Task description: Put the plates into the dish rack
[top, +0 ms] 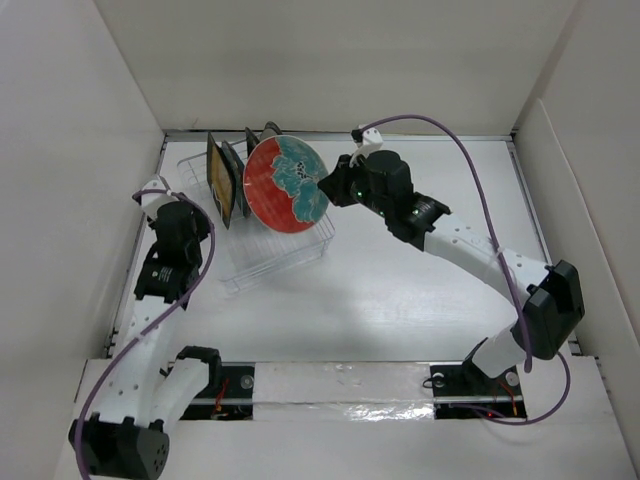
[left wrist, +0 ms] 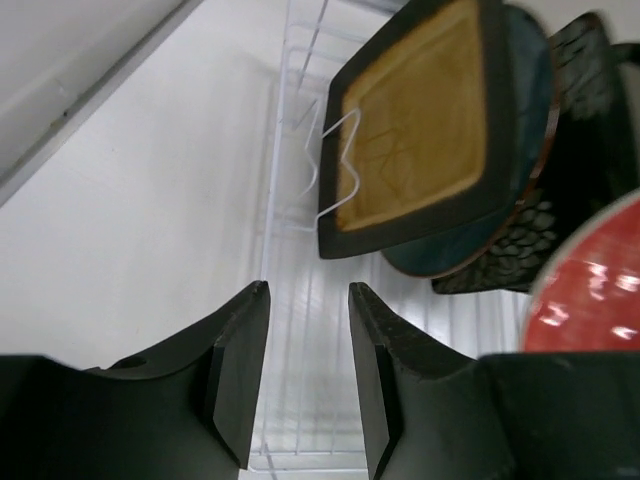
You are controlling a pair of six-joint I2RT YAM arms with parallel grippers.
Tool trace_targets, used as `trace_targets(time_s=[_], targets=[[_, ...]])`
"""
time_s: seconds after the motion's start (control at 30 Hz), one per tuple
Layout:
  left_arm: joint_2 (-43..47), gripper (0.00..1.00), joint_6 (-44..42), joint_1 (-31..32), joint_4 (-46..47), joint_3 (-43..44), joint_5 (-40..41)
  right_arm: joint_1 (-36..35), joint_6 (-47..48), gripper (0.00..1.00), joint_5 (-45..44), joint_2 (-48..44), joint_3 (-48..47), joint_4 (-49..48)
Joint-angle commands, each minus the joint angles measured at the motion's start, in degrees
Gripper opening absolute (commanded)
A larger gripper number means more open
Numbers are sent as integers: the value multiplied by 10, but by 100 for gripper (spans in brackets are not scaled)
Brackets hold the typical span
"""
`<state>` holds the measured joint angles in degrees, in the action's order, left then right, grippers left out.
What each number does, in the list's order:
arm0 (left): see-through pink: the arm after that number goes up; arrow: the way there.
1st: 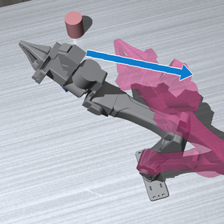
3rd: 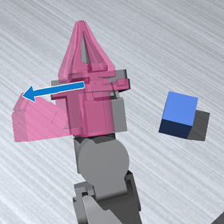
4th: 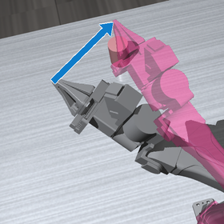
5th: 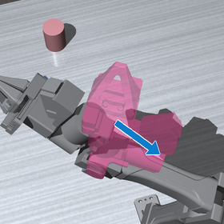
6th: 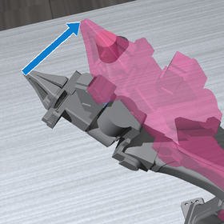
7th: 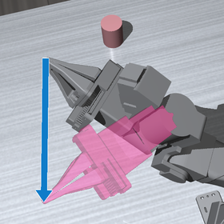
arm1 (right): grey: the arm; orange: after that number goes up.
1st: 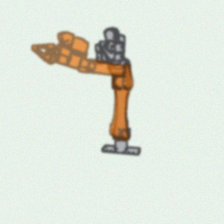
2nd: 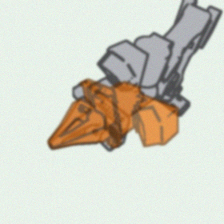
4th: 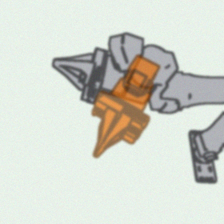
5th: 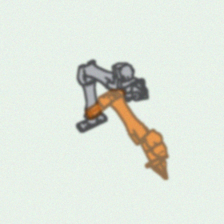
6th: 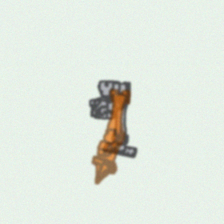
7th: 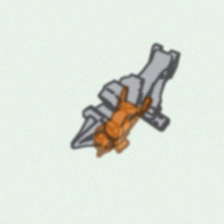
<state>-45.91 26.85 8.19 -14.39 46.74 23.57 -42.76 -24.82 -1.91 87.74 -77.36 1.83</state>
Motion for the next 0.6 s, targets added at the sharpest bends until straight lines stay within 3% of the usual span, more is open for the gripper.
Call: trace_targets(time_s=[0.0,0.1,0.33,0.43,0.57], targets=[[-40,34,9,-34,6,1,-39,-5,-12,0,6,-58,-31,-158],[-83,38,10,-65,9,-3,-95,-5,-6,0,15,-78,-13,-161],[-173,38,2,-65,-5,10,-67,0,-1,0,56,-117,34,-183],[-203,37,1,-65,9,5,-112,6,2,0,61,-127,43,-179],[-240,11,1,-65,1,1,-149,6,13,0,48,-149,55,-176]])
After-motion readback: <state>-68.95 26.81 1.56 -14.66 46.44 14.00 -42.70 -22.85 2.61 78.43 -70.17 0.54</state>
